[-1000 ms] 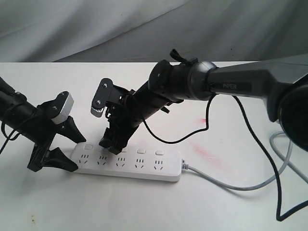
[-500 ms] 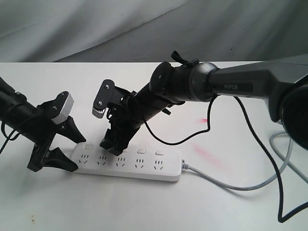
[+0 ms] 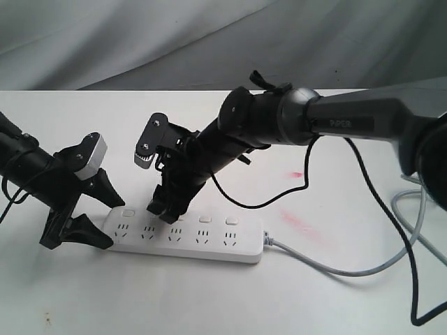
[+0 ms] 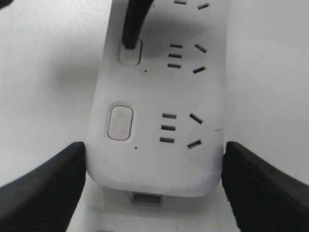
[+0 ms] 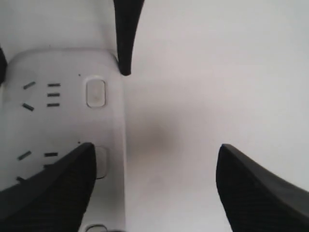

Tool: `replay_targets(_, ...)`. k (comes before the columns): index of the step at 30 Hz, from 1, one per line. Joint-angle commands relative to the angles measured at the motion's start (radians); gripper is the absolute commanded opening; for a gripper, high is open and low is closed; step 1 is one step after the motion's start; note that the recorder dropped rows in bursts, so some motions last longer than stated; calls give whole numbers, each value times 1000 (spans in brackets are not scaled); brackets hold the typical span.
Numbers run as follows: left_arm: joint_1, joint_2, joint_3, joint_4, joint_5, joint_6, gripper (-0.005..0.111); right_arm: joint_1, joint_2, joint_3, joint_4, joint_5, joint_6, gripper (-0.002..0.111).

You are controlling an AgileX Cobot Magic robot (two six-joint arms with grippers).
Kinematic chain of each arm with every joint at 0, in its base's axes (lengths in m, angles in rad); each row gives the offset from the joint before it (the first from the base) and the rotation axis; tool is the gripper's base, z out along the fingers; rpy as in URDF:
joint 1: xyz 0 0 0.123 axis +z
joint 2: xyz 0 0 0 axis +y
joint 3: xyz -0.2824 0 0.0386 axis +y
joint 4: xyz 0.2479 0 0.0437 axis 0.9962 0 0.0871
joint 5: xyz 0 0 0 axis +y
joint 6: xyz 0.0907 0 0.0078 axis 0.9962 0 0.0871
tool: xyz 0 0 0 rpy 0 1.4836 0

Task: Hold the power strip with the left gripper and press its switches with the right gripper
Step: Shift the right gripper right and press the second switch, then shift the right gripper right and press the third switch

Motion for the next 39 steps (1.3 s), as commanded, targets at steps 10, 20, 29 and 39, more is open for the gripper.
replay_targets(10,-4,-1,-6,-9,-9,4,0,-60,-116,129,25,-12,-92,65)
replay_targets(20,-4,-1,-6,-9,-9,4,0,-60,-68,133,58,-18,-117,65)
replay_targets(29,-4,-1,-6,-9,-9,4,0,-60,-46,133,61,-18,-117,65)
replay_targets(39,-4,-1,-6,-9,-9,4,0,-60,-14,133,29,-17,-111,65)
